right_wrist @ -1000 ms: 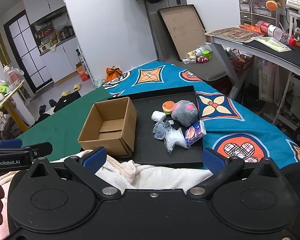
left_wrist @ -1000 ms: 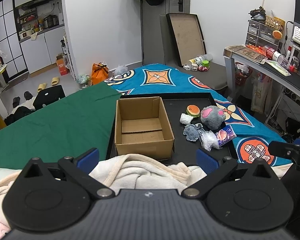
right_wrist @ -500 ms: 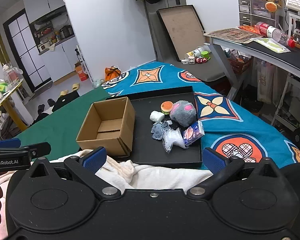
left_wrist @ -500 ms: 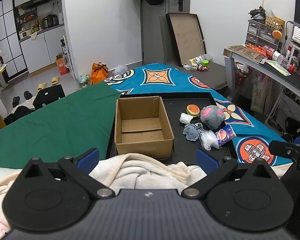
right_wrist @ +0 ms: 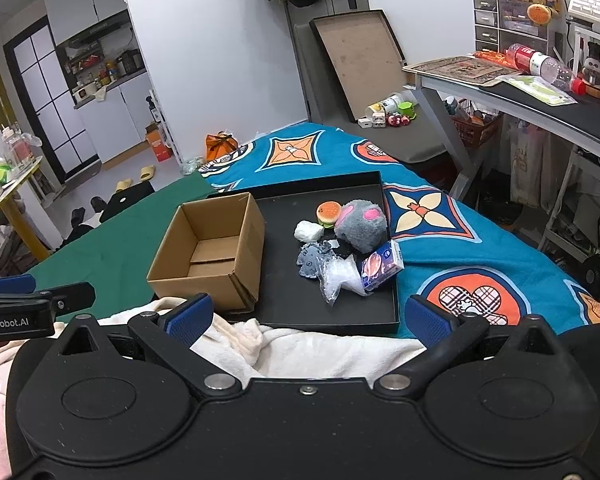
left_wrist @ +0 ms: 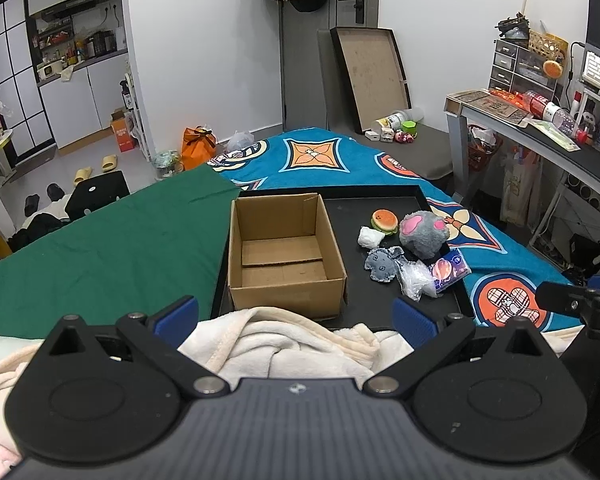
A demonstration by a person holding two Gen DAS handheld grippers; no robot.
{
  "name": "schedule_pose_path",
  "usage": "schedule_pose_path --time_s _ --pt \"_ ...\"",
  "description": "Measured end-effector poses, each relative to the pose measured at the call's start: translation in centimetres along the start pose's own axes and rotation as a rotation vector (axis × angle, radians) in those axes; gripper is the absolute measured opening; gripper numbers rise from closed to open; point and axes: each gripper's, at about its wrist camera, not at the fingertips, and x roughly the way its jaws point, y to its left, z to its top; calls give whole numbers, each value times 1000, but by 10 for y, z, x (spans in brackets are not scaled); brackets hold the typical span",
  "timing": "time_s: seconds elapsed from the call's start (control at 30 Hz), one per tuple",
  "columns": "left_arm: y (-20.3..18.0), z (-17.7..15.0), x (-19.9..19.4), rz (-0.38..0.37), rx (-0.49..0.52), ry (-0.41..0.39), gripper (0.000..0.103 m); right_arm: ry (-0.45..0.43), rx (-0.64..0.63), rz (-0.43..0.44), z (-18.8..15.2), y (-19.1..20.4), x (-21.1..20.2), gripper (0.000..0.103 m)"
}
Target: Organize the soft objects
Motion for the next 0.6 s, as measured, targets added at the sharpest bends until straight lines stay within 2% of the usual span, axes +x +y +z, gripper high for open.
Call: schedule_pose_path --time_s 0.6 --pt "5 2 3 9 -8 10 102 1 -13 -6 -2 3 3 103"
